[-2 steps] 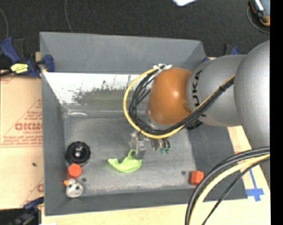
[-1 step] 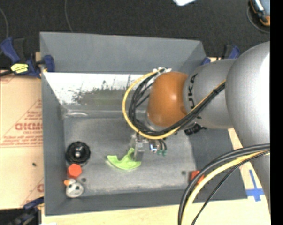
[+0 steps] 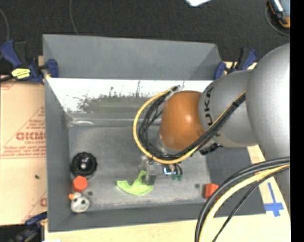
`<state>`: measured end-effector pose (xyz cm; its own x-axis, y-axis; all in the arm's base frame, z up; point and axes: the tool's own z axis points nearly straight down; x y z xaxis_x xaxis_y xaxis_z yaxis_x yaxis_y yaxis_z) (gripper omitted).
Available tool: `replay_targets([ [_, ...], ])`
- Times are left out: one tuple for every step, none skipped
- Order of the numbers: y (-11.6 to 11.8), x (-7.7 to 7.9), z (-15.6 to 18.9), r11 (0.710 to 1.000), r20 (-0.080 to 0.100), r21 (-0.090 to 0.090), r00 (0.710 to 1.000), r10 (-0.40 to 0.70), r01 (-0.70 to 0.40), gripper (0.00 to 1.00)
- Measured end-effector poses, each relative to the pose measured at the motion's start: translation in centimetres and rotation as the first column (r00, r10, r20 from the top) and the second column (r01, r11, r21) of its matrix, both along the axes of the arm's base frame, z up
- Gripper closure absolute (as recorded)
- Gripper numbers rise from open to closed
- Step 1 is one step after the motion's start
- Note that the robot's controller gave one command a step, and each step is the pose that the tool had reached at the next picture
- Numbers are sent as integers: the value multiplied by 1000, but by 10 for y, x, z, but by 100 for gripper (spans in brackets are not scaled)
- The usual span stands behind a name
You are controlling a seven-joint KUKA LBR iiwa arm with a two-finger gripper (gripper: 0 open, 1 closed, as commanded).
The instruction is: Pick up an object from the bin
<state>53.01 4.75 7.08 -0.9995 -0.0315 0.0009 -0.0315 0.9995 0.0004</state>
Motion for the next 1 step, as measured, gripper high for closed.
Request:
replay_targets([
  [-15, 10, 0, 1000, 0, 2, 1000, -21, 21, 100],
])
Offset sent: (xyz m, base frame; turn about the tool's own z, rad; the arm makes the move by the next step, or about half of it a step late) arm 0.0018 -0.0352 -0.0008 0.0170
